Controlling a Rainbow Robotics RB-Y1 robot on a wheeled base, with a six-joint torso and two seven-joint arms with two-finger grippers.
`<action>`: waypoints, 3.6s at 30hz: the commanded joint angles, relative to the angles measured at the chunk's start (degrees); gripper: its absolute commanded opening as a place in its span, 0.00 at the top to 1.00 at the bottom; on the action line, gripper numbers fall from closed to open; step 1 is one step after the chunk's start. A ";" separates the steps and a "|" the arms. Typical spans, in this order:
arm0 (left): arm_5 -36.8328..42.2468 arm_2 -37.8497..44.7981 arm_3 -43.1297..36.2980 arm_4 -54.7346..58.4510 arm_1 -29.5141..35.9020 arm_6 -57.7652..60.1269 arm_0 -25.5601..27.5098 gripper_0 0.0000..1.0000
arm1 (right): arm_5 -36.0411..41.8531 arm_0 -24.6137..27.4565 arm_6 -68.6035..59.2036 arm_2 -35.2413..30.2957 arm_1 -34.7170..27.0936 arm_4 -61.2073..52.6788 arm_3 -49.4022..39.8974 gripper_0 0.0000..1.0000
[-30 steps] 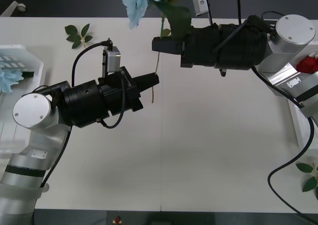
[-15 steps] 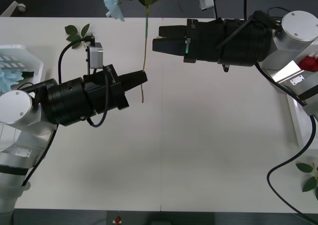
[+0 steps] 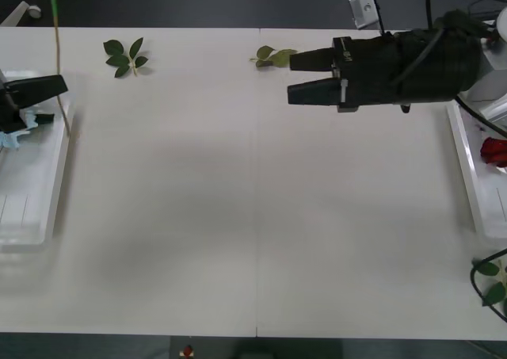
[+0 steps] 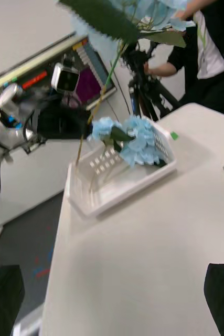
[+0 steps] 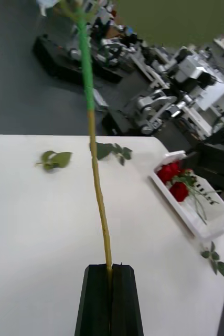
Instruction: Put the red flowers into the right box and the blue flowers into the left box
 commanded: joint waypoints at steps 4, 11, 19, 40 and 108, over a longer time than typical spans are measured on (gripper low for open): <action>0.75 8.81 -0.72 -5.79 5.99 0.29 6.06 1.00 | 5.43 -0.58 6.57 -0.38 -10.23 -1.79 -0.60 0.00; -4.35 15.05 -0.63 -17.30 8.98 0.73 13.62 1.00 | 6.75 0.48 7.06 -0.20 -11.63 -3.20 2.13 0.00; -11.38 17.86 -0.63 -25.56 9.15 0.55 22.59 1.00 | 6.75 0.92 7.06 1.55 -11.63 -3.11 3.36 0.00; -31.42 7.93 8.60 -32.33 9.06 -2.09 28.12 1.00 | 1.56 0.48 7.06 10.34 -13.39 1.46 3.10 0.00; -37.93 -43.84 -8.45 21.55 32.18 -25.82 6.24 0.00 | -0.90 0.48 7.06 12.10 -13.48 3.48 3.01 0.00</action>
